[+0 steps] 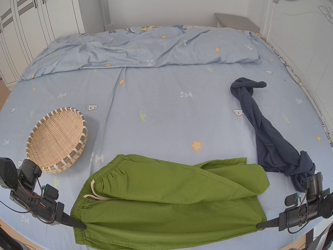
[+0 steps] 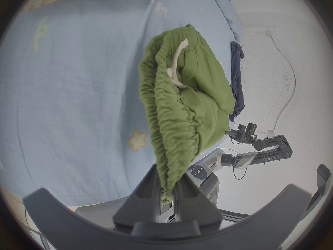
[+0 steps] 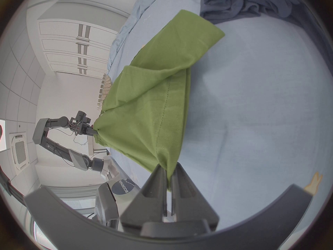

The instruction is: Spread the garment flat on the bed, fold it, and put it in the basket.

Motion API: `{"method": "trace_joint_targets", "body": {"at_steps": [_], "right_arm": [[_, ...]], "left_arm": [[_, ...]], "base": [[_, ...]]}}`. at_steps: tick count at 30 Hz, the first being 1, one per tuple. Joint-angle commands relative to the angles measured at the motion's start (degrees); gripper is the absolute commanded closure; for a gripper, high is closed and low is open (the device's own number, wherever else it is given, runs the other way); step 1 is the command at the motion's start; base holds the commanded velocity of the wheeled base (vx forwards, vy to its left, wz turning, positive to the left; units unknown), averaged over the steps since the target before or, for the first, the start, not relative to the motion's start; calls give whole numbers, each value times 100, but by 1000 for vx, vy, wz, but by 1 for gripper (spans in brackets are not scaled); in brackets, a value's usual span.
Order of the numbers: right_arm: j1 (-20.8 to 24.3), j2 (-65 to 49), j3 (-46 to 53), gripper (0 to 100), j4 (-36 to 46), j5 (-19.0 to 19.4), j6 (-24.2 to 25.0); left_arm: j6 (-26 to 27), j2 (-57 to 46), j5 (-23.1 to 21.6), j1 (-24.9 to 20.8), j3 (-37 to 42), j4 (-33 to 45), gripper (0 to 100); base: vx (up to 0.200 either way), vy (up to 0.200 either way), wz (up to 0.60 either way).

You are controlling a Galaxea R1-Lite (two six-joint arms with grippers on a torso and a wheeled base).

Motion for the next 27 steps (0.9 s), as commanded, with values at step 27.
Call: {"method": "trace_joint_targets", "body": {"at_steps": [27], "right_arm": [[266, -497, 193, 100, 1105, -496, -108]], "left_arm": [[-42, 658, 296, -625, 447, -750, 100]], "base": [[0, 0, 0]]}}
